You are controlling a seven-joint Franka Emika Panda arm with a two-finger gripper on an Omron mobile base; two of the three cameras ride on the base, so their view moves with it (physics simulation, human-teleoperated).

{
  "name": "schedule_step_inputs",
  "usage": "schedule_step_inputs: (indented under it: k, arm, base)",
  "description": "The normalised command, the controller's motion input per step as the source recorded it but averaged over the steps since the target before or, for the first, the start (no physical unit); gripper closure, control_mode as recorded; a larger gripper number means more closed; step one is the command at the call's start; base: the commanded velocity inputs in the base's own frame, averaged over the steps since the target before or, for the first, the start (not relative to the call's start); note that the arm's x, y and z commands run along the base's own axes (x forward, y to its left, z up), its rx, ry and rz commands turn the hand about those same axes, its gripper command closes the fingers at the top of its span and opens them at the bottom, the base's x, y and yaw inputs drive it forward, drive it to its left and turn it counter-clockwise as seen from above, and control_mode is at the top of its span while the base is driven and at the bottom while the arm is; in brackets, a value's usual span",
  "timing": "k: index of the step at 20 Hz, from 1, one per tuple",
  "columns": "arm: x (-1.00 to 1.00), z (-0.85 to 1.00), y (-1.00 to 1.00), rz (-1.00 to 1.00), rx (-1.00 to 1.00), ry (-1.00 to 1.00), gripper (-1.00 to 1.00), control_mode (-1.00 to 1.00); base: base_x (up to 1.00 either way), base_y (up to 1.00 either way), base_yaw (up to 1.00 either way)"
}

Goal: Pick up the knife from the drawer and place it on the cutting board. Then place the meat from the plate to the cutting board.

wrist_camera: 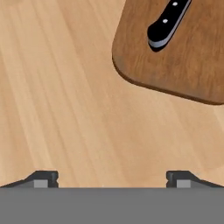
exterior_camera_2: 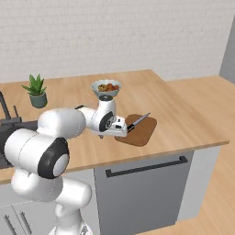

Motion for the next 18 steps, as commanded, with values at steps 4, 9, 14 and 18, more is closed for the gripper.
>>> schedule_step_inputs:
  k: [4,9,14,18]
  arm:
    - [-0.78,0.85,0.11,0.07,-0.01,-0.16,-1.0,-1.0]
    - [-0.67,0.93,0.16,0.02,0.0,-0.18,-1.0,-1.0]
    - [-0.67,0.57,0.18,0.01,-0.01,-0.19,-1.0,1.0]
    - [0.0,0.0,0.0,0.0,0.0,0.0,-1.0,1.0]
  base:
    - [0.0,0.0,0.0]
    - [0.0,0.0,0.0]
    - [-0.2,0.04,0.0]
    - [-1.0,0.25,0.02]
